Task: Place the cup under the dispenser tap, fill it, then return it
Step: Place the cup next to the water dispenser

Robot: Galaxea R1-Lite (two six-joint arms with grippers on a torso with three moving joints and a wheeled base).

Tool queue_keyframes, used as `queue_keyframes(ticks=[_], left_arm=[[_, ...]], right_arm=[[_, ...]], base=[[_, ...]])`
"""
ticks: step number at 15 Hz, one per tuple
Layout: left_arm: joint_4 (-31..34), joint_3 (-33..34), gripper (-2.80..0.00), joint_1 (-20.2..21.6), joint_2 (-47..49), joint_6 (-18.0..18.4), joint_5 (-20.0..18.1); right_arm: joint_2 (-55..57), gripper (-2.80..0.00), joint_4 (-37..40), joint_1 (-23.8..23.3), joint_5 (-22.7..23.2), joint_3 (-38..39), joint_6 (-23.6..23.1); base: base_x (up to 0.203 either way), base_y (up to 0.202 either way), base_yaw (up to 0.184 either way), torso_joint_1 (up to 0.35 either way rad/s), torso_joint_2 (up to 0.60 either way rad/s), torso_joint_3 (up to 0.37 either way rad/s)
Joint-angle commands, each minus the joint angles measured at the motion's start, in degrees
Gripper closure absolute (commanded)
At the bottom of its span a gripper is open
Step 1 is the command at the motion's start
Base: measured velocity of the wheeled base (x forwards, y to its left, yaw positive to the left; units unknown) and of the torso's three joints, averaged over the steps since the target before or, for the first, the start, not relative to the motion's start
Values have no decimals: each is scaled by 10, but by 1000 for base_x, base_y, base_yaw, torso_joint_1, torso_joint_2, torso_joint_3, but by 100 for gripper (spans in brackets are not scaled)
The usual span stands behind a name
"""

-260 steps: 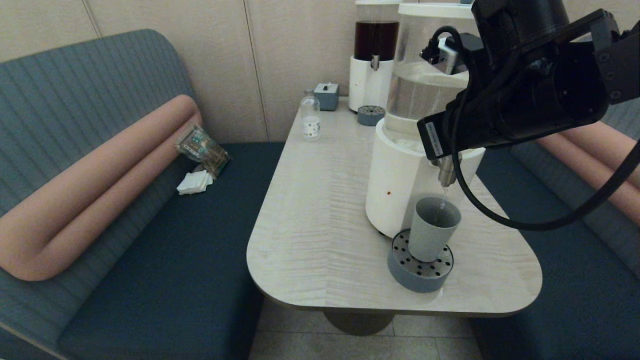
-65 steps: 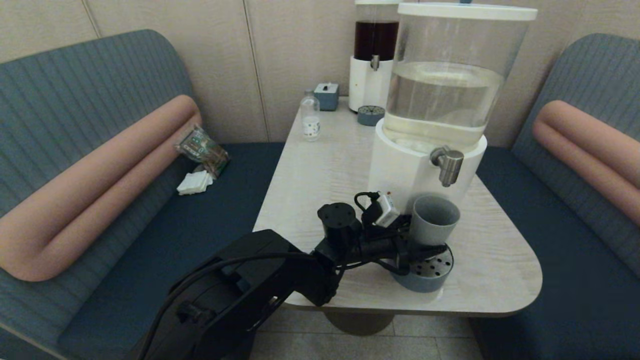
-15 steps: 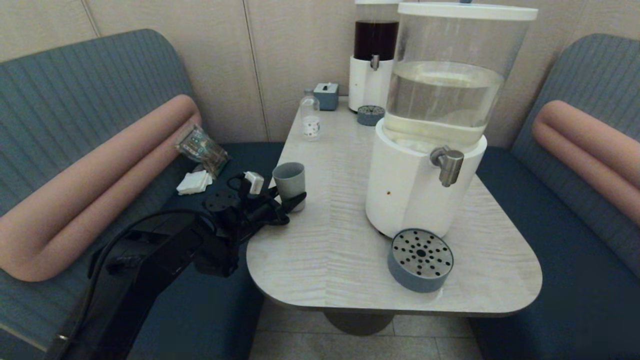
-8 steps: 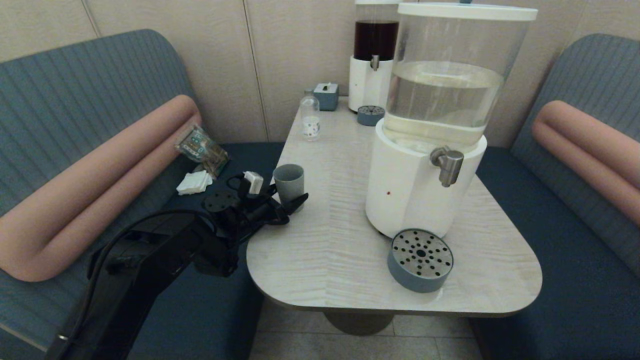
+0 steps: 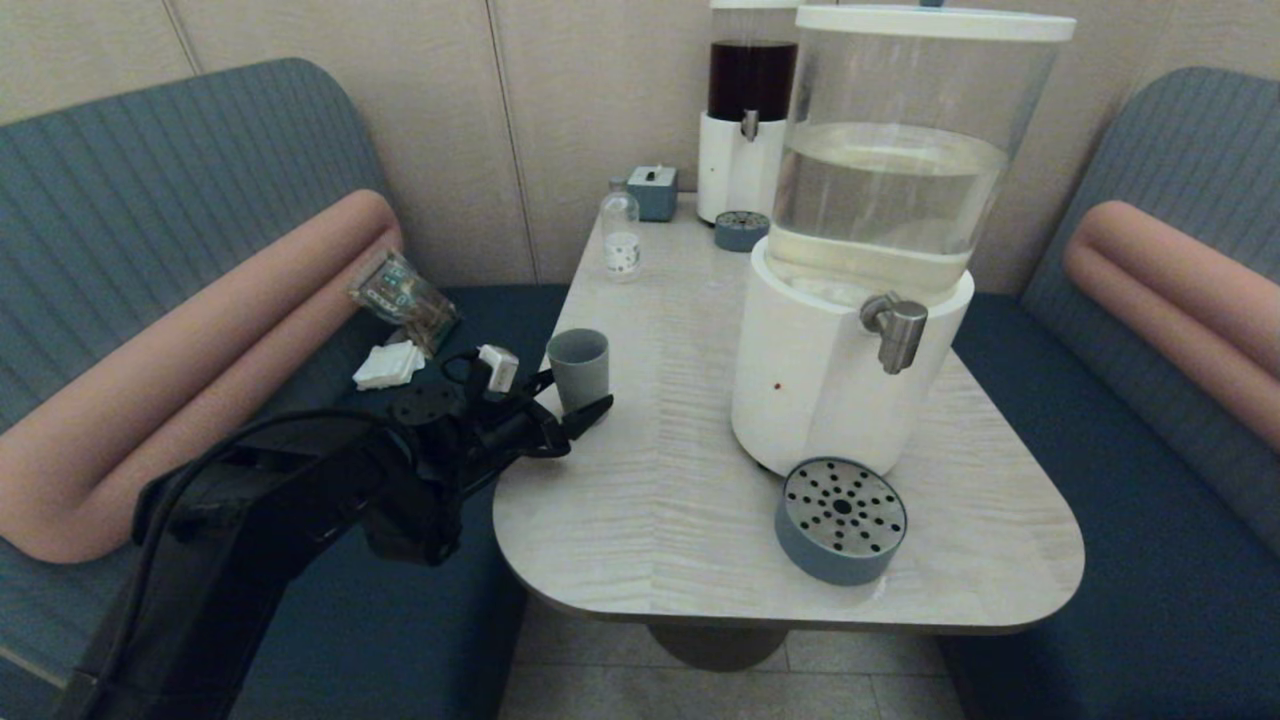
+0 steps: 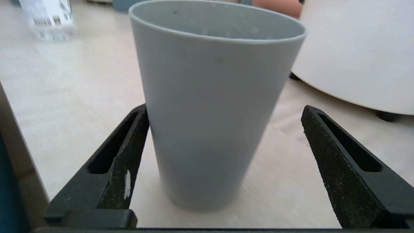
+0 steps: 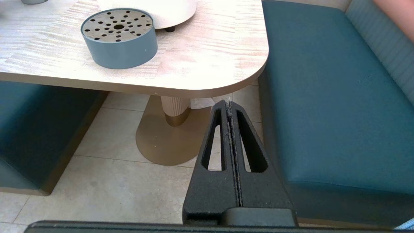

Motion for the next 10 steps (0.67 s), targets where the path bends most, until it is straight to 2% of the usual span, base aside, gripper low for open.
queue_keyframes(ticks=[1,10], left_arm=[[-4,72,-280,0,-55,0,-3],[-4,333,-280,5,-230,43,-1]], right_arm=[[1,0,-1,0,0,0,0],[1,0,0,0,0,0,0]], base=[[0,0,0,0,0,0],[0,0,0,0,0,0]])
